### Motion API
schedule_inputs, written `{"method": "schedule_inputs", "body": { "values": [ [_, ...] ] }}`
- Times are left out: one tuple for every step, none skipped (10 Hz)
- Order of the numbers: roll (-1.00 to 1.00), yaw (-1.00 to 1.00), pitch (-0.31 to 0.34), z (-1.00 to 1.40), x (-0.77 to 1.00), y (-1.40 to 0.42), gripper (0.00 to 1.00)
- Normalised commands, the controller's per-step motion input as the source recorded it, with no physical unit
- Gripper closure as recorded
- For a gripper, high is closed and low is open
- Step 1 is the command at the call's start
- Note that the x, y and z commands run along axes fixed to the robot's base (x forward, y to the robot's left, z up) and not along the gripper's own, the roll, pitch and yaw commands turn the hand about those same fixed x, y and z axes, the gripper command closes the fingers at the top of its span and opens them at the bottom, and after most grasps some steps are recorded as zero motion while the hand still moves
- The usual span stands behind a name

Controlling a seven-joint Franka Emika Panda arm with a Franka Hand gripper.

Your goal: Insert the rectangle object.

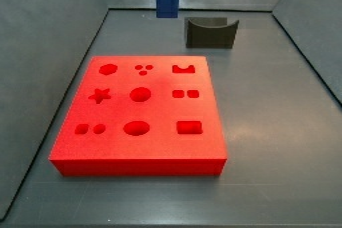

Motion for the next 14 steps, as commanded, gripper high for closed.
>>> {"method": "schedule_inputs", "body": {
  "values": [
    [-0.12,0.00,0.000,-0.08,-0.07,0.00,1.00],
    [0.00,0.00,0.000,0.00,-0.04,0.00,1.00],
    [0.00,0.26,0.000,-0.41,-0.07,-0.83,1.00],
    [0.00,0.01,0.141,-0.79,0.01,-1.00,1.00],
    [0.00,0.00,0.084,-0.67,0.02,-1.00,1.00],
    [-0.12,0.00,0.023,-0.45,0.02,-1.00,1.00],
    [-0.40,0.00,0.019,-0.01,0.11,-0.77,1.00],
    [-0.50,0.00,0.093,0.15,0.32,-0.58,1.00],
    [-0.50,0.00,0.101,0.20,0.38,-0.54,1.00],
    [-0.50,0.00,0.104,0.19,0.39,-0.54,1.00],
    [-0.50,0.00,0.130,0.18,0.36,-0.50,1.00],
    [0.14,0.04,0.059,0.08,0.00,-0.13,1.00],
    [-0.07,0.03,-0.171,-0.37,-0.01,-0.13,1.00],
    [-0.14,0.07,-0.070,-0.85,0.14,-0.05,1.00]
  ]
}}
